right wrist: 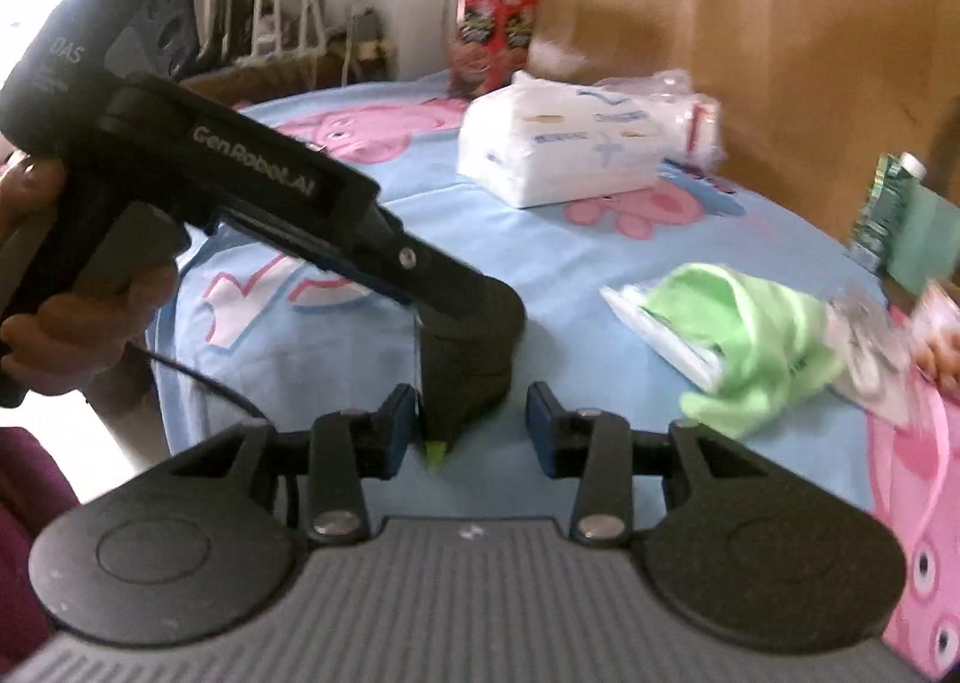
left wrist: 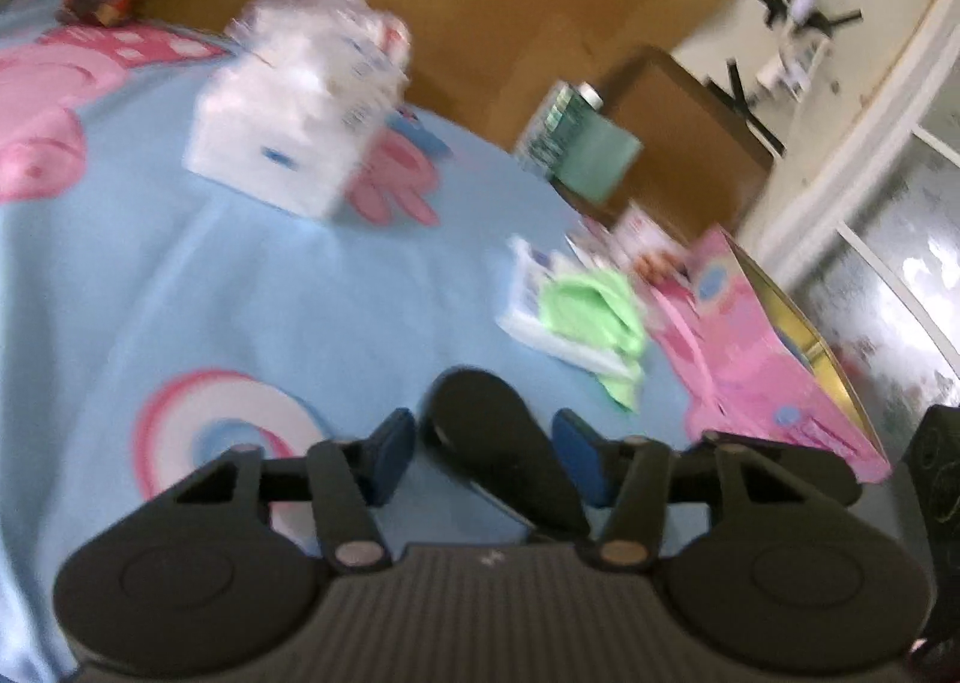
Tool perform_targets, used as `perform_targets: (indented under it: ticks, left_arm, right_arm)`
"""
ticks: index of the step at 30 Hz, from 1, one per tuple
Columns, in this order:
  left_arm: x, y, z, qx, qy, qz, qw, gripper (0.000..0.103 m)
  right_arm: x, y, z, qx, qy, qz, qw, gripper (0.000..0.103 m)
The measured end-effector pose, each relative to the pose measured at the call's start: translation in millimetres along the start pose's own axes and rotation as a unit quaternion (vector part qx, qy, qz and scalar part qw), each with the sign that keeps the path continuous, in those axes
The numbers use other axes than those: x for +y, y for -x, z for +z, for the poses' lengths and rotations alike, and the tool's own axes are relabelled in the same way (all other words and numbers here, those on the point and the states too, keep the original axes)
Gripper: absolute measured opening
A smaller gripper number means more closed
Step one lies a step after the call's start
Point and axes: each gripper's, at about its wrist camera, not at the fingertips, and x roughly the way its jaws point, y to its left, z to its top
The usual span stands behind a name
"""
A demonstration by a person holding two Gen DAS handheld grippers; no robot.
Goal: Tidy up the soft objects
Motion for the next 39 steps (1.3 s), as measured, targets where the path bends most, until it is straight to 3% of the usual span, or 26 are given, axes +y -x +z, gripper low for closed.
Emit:
perform_targets:
  ticks: [5, 8, 12, 17, 21, 25, 28, 31, 35, 39]
  left_arm:
    - [-25, -12, -2, 0.007, -0.026, 0.012, 0.9996, 0.038]
    - [-43, -15, 5, 0.007, -0.041, -0.01, 0.9991, 0.038]
    - [-88, -31, 23, -0.001, -0.098, -0.041, 0.9943, 0.038]
    - [-167, -70, 41, -0.01, -0.181, -0.09, 0.9794, 0.038]
    - [-219, -107, 49, -0.008, -0.205, -0.131, 0.97, 0.039]
    - [-258, -150, 49, 0.01, -0.221, -0.136, 0.9657, 0.041]
    - [-269, -170, 41, 0.016, -0.234, -0.116, 0.9651, 0.042]
    - [-266, -176, 33, 0.017, -0.237, -0.103, 0.9658, 0.042]
    - [-250, -162, 29, 0.008, -0.235, -0.113, 0.9653, 0.042]
    - [-216, -127, 31, -0.019, -0.23, -0.126, 0.9649, 0.046]
  right_arm:
    - [1, 5, -11, -0.031, -0.028, -0.023, 0.999, 0.04]
    - [-5, 26, -19, -0.064, -0.034, -0.044, 0.996, 0.04]
    - [-22, 55, -22, -0.106, -0.049, -0.101, 0.988, 0.04]
    - [-57, 100, -31, -0.146, -0.077, -0.197, 0.966, 0.04]
    - [-90, 132, -40, -0.162, -0.107, -0.26, 0.946, 0.04]
    - [-126, 140, -51, -0.154, -0.125, -0.319, 0.927, 0.04]
    - [-153, 133, -61, -0.118, -0.14, -0.365, 0.913, 0.041]
    - [-173, 133, -72, -0.107, -0.167, -0.422, 0.884, 0.047]
    - [-173, 145, -82, -0.14, -0.21, -0.413, 0.875, 0.047]
    - [-153, 147, -81, -0.172, -0.215, -0.4, 0.874, 0.047]
